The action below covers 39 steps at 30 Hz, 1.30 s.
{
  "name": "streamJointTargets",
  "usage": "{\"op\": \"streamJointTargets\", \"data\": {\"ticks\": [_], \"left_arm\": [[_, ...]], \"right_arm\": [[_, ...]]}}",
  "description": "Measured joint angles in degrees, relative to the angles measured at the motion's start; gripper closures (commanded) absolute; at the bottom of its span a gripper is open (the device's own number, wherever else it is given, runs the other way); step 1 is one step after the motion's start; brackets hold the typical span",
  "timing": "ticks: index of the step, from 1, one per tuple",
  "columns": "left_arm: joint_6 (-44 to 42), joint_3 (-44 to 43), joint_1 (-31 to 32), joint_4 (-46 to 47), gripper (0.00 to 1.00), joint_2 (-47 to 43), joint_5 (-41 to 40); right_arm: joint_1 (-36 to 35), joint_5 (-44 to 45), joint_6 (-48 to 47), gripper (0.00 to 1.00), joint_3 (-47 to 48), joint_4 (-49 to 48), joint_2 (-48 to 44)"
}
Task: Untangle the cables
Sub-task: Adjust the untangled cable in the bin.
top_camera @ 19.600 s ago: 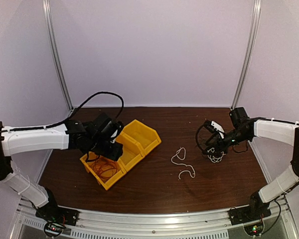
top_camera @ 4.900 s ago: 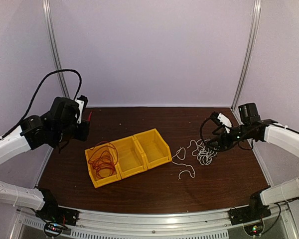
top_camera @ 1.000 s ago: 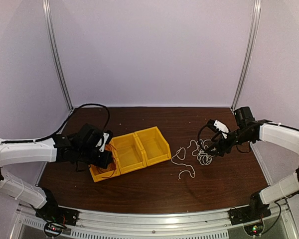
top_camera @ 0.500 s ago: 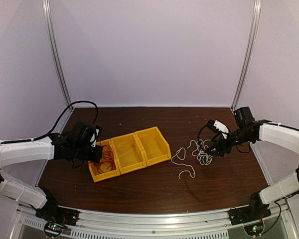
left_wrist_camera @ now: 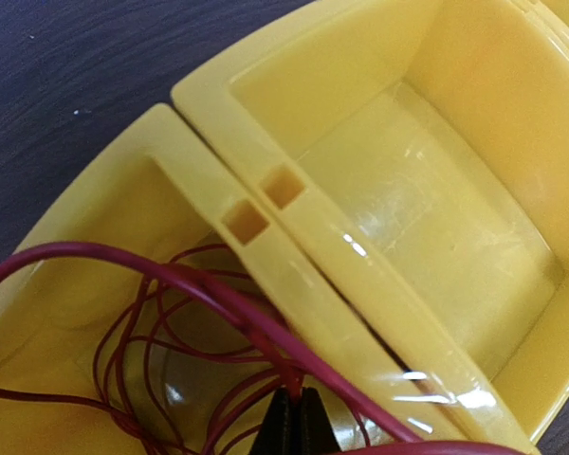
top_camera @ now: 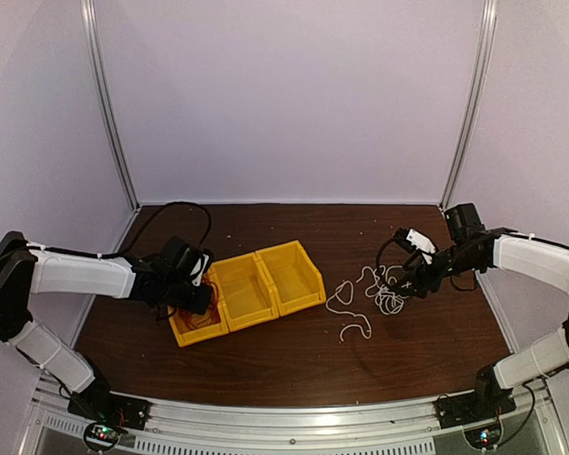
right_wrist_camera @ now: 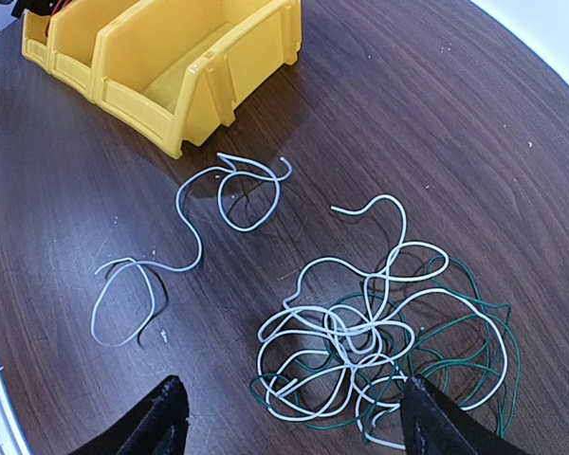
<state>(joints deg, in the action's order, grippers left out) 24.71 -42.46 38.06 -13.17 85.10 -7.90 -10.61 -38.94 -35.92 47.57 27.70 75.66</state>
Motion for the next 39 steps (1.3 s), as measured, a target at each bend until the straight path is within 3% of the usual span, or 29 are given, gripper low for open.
{"op": "streamJointTargets", "data": {"ticks": [4, 10, 14, 24, 32, 39], "left_arm": [[0.0, 0.0, 0.0, 0.3, 0.98, 0.2, 1.5], [-0.1, 0.2, 0.0, -3.2, 0.56, -7.1, 2.3], [-0.3, -1.3, -0.1, -6.1, 0.41, -14.3, 2.1], [4.0, -3.4, -0.1, -15.5, 0.31, -20.2, -3.2], [20.4, 7.3, -0.1, -18.7, 0.31, -35.8, -8.9], [35.0, 10.6, -0.1, -22.9, 0.30, -45.0, -9.7]], "right_arm": [[0.0, 0.0, 0.0, 0.22, 0.0, 0.0, 0.0], [0.0, 0.1, 0.0, 0.22, 0.0, 0.0, 0.0], [0.0, 0.1, 0.0, 0.22, 0.0, 0.0, 0.0], [-0.6, 0.2, 0.1, 0.22, 0.1, 0.0, 0.0], [-2.2, 0.5, 0.0, 0.22, 0.1, 0.0, 0.0], [-2.6, 0.5, 0.0, 0.22, 0.1, 0.0, -0.2]]}}
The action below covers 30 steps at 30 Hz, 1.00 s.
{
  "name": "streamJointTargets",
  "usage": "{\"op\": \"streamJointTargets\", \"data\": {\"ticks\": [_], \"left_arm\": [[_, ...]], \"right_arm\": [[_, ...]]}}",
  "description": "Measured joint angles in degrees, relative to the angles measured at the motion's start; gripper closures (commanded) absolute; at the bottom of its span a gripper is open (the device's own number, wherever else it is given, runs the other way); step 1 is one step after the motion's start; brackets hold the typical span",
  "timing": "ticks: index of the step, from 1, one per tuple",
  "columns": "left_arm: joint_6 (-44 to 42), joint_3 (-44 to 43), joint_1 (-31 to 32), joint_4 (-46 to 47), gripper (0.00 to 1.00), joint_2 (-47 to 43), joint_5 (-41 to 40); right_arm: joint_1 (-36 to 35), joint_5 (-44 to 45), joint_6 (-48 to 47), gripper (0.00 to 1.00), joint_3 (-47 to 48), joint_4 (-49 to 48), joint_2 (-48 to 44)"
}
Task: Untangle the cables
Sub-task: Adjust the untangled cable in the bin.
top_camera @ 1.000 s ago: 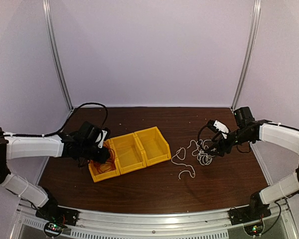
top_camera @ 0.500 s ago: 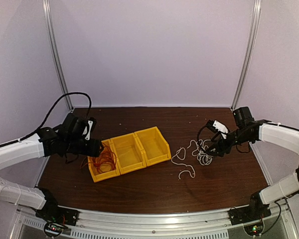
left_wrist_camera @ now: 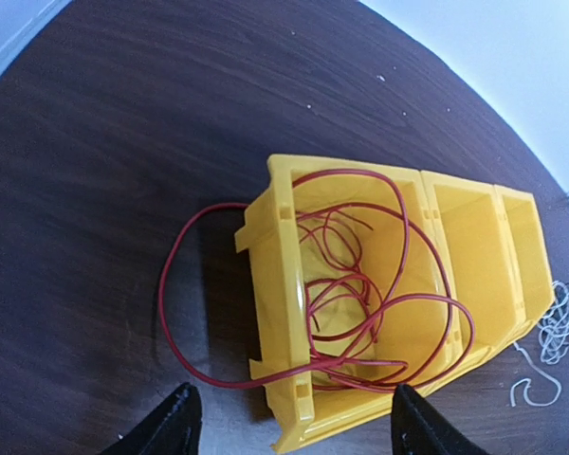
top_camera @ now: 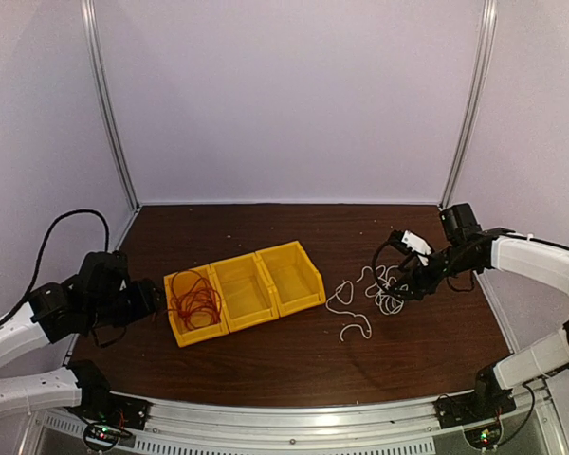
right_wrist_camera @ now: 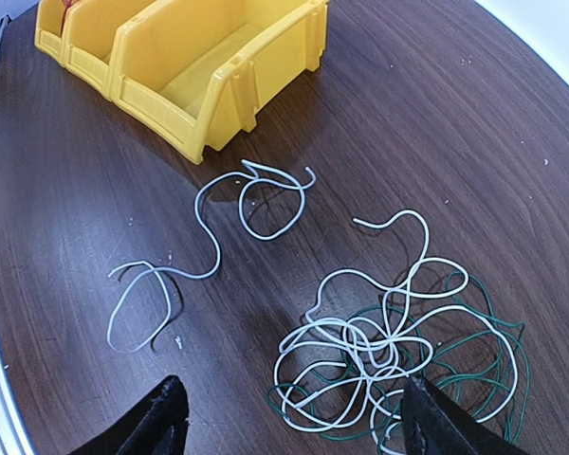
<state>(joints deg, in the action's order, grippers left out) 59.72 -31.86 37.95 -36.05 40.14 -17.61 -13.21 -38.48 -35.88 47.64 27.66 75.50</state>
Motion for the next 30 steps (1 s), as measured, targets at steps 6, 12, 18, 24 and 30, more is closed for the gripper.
{"op": "streamJointTargets", "data": {"ticks": [6, 12, 18, 24, 30], "left_arm": [[14.7, 7.1, 0.0, 0.0, 0.29, -9.1, 0.8], [24.9, 10.1, 0.0, 4.2, 0.29, -9.5, 1.4], [32.2, 15.7, 0.0, 9.3, 0.36, -9.5, 2.6], [35.1, 18.3, -0.6, 14.3, 0.50, -9.3, 1.5], [36.5, 20.3, -2.0, 19.0, 0.57, -9.0, -1.1]], "right_arm": [[-0.1, 0.0, -0.1, 0.22, 0.0, 0.0, -0.3], [-0.4, 0.0, -0.2, 0.22, 0.0, 0.0, -0.4], [-0.5, 0.0, -0.3, 0.22, 0.0, 0.1, -0.5], [-0.5, 0.0, -0.4, 0.22, 0.0, 0.1, -1.1], [-0.6, 0.0, -0.4, 0.22, 0.0, 0.2, -1.1]]}}
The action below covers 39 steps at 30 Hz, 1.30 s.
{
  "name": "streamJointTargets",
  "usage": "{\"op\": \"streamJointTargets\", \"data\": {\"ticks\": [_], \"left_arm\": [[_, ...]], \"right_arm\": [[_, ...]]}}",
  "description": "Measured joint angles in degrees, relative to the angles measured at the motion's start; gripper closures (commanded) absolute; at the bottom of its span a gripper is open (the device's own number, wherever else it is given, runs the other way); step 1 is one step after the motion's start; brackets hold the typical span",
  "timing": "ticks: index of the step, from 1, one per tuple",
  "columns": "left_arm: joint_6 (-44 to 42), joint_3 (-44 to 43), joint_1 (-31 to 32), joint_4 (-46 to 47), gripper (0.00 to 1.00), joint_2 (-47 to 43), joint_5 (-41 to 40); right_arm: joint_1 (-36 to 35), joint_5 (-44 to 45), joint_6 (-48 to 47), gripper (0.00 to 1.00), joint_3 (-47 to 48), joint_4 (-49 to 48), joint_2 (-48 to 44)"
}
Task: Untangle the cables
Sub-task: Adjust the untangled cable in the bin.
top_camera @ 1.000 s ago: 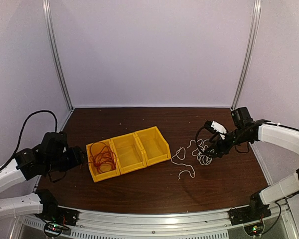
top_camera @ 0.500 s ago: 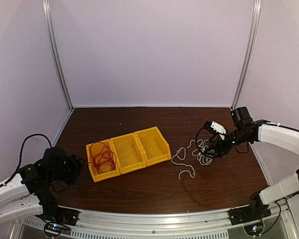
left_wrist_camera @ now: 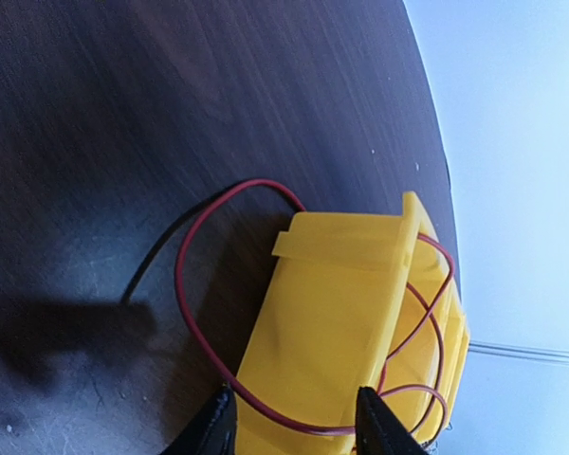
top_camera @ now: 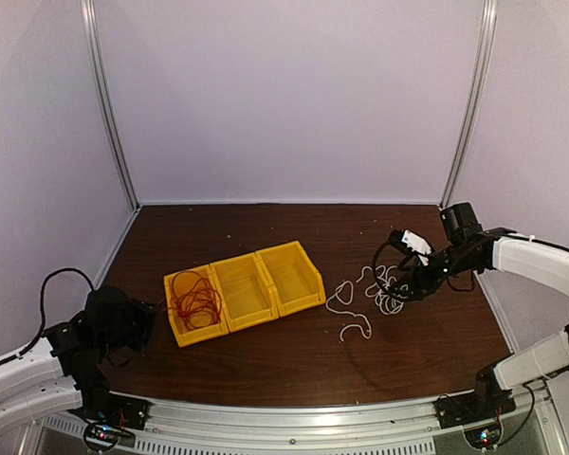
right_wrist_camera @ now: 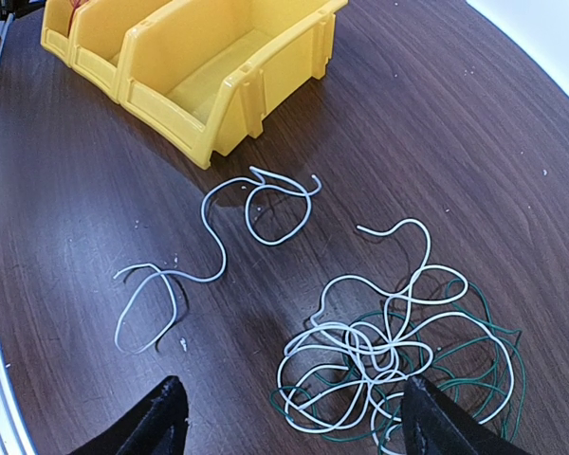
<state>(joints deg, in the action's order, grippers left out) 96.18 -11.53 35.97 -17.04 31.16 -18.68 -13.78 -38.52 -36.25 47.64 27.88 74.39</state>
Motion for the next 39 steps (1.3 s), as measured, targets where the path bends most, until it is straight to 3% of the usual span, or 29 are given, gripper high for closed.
{"op": "streamJointTargets", "data": {"ticks": [6, 10, 12, 18, 27, 39], "left_arm": [[0.3, 2.9, -4.5, 4.3, 0.61, 0.0, -0.1], [0.5, 4.2, -7.3, 7.7, 0.74, 0.3, 1.1], [0.4, 4.6, -8.9, 9.9, 0.75, 1.1, 2.1], [0.0, 4.6, -11.0, 13.6, 0.59, 4.0, 6.1], [-3.1, -2.0, -11.0, 0.8, 0.48, -6.8, 5.2], [-0.9, 4.4, -11.0, 0.8, 0.42, -6.3, 12.0]], "right_arm": [[0.0, 0.0, 0.0, 0.22, 0.0, 0.2, 0.0], [0.0, 0.0, 0.0, 0.22, 0.0, 0.3, 0.0], [0.0, 0.0, 0.0, 0.22, 0.0, 0.4, 0.0], [0.0, 0.0, 0.0, 0.22, 0.0, 0.8, -0.1], [0.0, 0.0, 0.0, 0.22, 0.0, 0.9, -0.7], [-0.1, 0.0, 0.0, 0.22, 0.0, 0.9, -0.1]]}}
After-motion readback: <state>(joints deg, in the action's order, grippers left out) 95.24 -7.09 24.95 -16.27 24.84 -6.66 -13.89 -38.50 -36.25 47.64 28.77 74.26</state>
